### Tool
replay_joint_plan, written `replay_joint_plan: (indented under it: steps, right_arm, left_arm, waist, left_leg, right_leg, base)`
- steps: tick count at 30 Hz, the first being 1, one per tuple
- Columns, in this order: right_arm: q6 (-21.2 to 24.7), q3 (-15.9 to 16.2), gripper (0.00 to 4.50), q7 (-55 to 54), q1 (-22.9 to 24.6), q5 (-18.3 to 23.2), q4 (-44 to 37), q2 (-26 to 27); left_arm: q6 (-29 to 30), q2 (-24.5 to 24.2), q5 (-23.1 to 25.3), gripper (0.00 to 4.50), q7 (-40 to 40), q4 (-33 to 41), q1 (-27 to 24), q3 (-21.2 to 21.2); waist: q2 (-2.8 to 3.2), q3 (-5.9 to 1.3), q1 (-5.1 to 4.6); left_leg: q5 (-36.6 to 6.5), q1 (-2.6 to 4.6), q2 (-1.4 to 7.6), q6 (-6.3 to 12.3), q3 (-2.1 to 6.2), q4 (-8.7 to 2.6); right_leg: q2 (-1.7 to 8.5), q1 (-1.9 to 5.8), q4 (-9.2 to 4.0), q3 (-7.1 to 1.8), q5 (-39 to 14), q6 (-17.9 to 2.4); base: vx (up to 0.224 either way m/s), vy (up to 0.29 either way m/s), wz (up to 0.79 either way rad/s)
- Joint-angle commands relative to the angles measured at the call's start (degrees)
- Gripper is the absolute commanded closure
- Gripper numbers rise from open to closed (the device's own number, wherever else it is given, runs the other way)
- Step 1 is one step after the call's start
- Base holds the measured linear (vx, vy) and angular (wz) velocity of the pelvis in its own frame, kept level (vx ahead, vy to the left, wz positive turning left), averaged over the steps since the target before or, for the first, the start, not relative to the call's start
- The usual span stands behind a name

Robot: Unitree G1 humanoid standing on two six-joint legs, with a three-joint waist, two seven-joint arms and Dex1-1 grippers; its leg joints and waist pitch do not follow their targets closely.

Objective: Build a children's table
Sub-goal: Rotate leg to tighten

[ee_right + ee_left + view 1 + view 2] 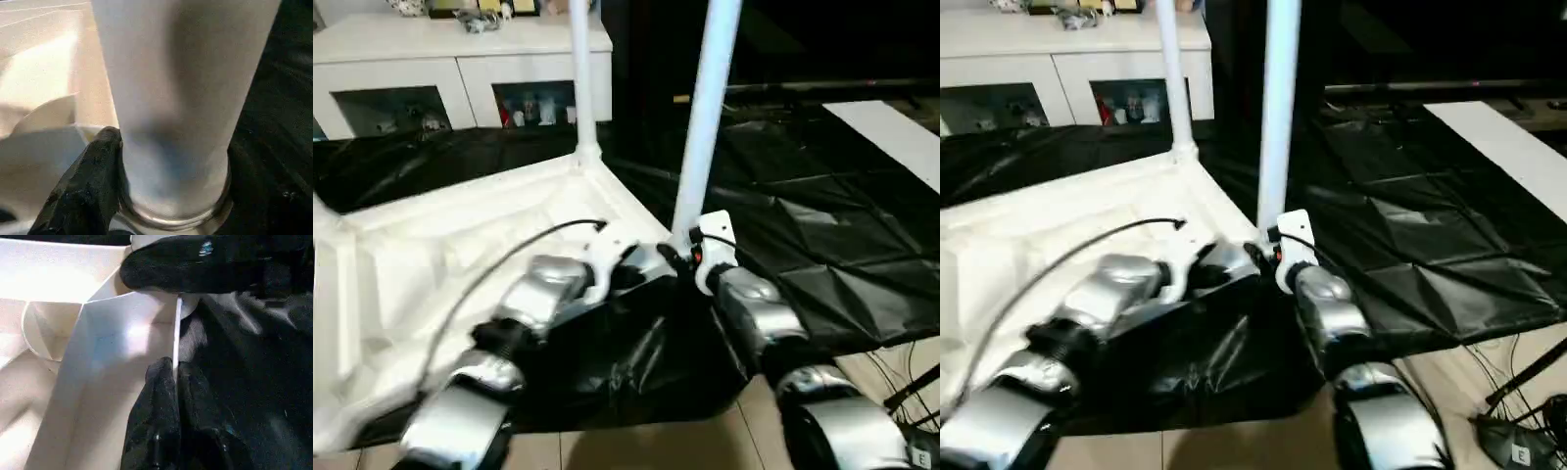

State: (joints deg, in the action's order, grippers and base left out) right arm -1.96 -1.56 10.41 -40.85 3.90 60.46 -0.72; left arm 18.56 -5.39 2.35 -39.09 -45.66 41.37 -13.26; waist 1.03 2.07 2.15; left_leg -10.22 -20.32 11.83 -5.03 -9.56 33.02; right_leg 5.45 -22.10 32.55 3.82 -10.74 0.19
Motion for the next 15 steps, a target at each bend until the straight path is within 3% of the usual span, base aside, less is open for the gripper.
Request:
replay_joint_plan:
  steps: [1,4,5,10,12,15]
  right_arm:
    - [0.9,0.5,1.81,0.1,-0.2,1.5,3.0,5.8]
    - [-0.2,0.4,1.81,1.2,-0.6,1.2,3.3,6.8]
    - [-0.2,0.4,1.25,1.3,-0.6,1.3,3.3,6.8]
    - [-2.9,0.1,0.76,2.7,-0.5,0.7,3.0,5.8]
    - [-3.4,0.2,0.62,3.8,-0.3,0.7,2.3,5.4]
    - [-2.9,1.2,0.45,7.5,-0.2,0.0,-0.5,2.0]
  left_arm:
    - [-0.6,2.7,0.9,4.5,3.6,-3.1,0.1,-0.7]
    - [-2.3,2.4,2.2,4.5,2.2,-3.7,0.2,-1.8]
    - [-2.3,2.4,2.2,4.5,2.1,-3.7,0.2,-1.8]
    - [-4.5,0.9,2.8,4.5,-0.1,-4.3,-0.2,-2.7]
    - [-4.6,0.6,2.8,4.5,-0.6,-4.1,-0.3,-2.7]
    - [-5.6,-1.0,3.5,4.5,-3.6,-3.0,-1.0,-3.4]
  waist:
    - [0.44,-1.94,-0.46]
    - [0.22,-2.05,-0.56]
    - [0.21,-2.05,-0.54]
    - [-0.01,-1.98,-0.58]
    - [-0.07,-1.9,-0.51]
    - [-0.09,-2.01,-0.31]
  left_leg:
    - [-32.2,1.66,0.37,-0.45,0.83,-4.98]
    - [-32.6,1.41,0.46,-0.14,0.99,-5.31]
    - [-32.4,1.41,0.46,-0.07,0.94,-5.33]
    - [-31.1,0.9,0.45,0.5,0.83,-5.49]
    - [-31.6,1.37,0.41,0.58,0.66,-5.31]
    - [-29.5,1.19,0.39,1.17,0.5,-5.34]
  right_leg:
    - [2.17,0.12,-6.03,-0.21,-32.8,-5.6]
    - [2.36,0.56,-6.12,-0.12,-32.0,-5.1]
    - [2.39,0.52,-6.11,-0.23,-31.7,-5.3]
    - [2.6,0.58,-5.99,-0.5,-32.1,-5.5]
    - [2.61,0.15,-6.26,-0.52,-32.9,-5.6]
    - [2.67,0.34,-6.28,-0.68,-32.8,-5.6]
  base:
    - [0.0,0.0,0.0]
    - [0.0,0.0,0.0]
    - [0.0,0.0,0.0]
    - [0.0,0.0,0.0]
    - [0.0,0.0,0.0]
    - [0.0,0.0,0.0]
